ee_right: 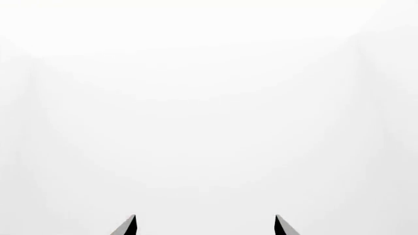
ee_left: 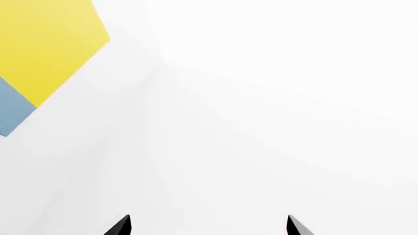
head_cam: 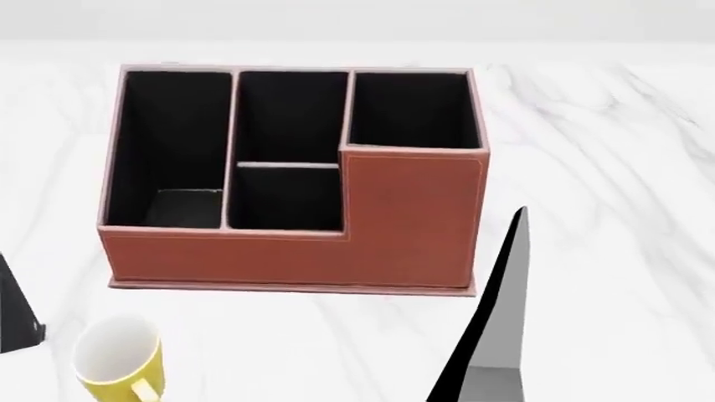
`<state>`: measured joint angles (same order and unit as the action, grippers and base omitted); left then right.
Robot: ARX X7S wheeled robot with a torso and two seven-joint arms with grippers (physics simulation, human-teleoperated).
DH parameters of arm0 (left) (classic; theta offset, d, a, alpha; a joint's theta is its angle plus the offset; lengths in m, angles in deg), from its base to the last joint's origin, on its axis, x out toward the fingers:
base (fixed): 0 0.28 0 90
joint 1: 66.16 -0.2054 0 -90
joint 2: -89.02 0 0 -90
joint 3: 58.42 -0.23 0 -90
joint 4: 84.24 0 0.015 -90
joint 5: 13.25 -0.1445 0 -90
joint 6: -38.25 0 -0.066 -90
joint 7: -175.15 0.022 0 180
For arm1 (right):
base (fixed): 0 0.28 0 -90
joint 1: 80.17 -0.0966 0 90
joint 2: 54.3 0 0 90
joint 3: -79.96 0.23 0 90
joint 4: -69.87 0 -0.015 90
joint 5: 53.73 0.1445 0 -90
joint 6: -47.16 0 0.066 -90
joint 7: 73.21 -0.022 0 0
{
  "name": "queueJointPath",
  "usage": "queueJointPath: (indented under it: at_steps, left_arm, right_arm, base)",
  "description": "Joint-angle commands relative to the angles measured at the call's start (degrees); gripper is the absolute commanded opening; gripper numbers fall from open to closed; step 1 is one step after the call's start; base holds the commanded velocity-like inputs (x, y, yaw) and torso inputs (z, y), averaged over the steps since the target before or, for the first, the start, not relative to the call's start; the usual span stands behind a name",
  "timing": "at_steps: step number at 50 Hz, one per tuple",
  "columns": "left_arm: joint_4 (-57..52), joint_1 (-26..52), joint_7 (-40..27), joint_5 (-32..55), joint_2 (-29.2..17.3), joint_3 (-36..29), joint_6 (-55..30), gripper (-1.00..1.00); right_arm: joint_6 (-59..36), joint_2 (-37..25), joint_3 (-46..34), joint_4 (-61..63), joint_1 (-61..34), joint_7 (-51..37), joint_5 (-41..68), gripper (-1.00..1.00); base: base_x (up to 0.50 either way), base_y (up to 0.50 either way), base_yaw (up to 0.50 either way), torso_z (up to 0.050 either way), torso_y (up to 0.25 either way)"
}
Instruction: Pick up the yellow and white mug and place it to the right of the caddy.
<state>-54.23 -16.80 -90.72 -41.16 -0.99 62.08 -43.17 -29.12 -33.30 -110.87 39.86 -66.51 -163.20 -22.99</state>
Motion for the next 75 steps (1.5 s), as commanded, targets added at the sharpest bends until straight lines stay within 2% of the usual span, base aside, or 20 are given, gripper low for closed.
queueJointPath:
  at_steps: [1, 25, 29, 34, 40, 42, 45, 50, 57, 65, 67, 75]
  left_arm:
    - [0.0, 0.57, 0.44, -0.31, 0.0, -0.27, -0.34, 1.0]
    - [0.0, -0.06, 0.04, -0.07, 0.0, -0.13, 0.11, 1.0]
    - [0.0, 2.69, 1.85, -2.03, 0.0, -1.79, -1.84, 1.0]
    - [0.0, -2.23, -1.18, 1.25, 0.0, 0.88, 1.81, 1.0]
    - [0.0, 3.74, 2.79, -2.76, 0.0, -2.5, -2.45, 1.0]
    - [0.0, 3.12, 2.47, -2.53, 0.0, -2.33, -2.08, 1.0]
    - [0.0, -1.32, -0.34, 0.5, 0.0, 0.22, 1.21, 1.0]
    - [0.0, 2.39, 2.06, -1.75, 0.0, -1.65, -1.42, 1.0]
    - [0.0, 1.37, 1.42, -1.22, 0.0, -1.23, -0.68, 1.0]
    - [0.0, 1.74, 1.81, -1.35, 0.0, -1.49, -0.97, 1.0]
    - [0.0, 2.63, 2.38, -2.08, 0.0, -2.08, -1.68, 1.0]
    - [0.0, 3.3, 3.01, -2.29, 0.0, -2.27, -2.26, 1.0]
  right_arm:
    - [-0.45, 0.33, -0.07, 0.01, -0.21, 0.0, 0.28, 1.0]
    - [-0.13, 0.43, -0.99, 0.01, -0.95, 0.0, 0.1, 1.0]
    - [-0.72, 0.82, -0.3, 0.01, -0.63, 0.0, 0.61, 1.0]
    - [0.3, -0.03, -1.94, 0.01, -1.5, 0.0, -0.32, 1.0]
    - [-0.99, 1.14, -0.45, 0.01, -0.7, 0.0, 0.68, 1.0]
    - [-0.95, 0.83, -0.02, 0.01, -0.21, 0.0, 0.58, 1.0]
    - [-0.43, 0.37, -0.85, 0.01, -0.46, 0.0, -0.54, 1.0]
    - [-2.17, 2.25, 0.26, 0.01, 0.3, 0.0, 0.23, 1.0]
    - [-2.18, 2.5, -1.61, 0.01, -1.14, 0.0, 0.08, 1.0]
    - [-6.75, 7.18, -4.82, 0.01, -3.57, 0.0, 2.57, 1.0]
    - [-10.17, 11.35, -6.11, 0.01, -4.22, 0.0, 3.63, 1.0]
    - [-14.44, 16.83, -4.43, 0.01, -1.87, 0.0, 4.82, 1.0]
  base:
    - [0.36, 0.0, 0.0, 0.0, 0.0]
    - [0.36, 0.0, 0.0, 0.0, 0.001]
    - [0.36, 0.0, 0.0, 0.0, 0.003]
    - [0.35, 0.0, 0.0, 0.0, 0.0]
    - [0.35, 0.0, 0.0, 0.0, 0.002]
    - [0.34, 0.0, 0.0, 0.0, 0.0]
    - [0.0, 0.0, 0.0, 0.0, 0.004]
    - [0.0, 0.0, 0.0, 0.0, 0.0]
    - [0.0, 0.0, 0.0, 0.0, 0.0]
    - [0.0, 0.0, 0.0, 0.0, 0.0]
    - [0.0, 0.0, 0.0, 0.0, 0.0]
    - [0.0, 0.0, 0.0, 0.0, 0.0]
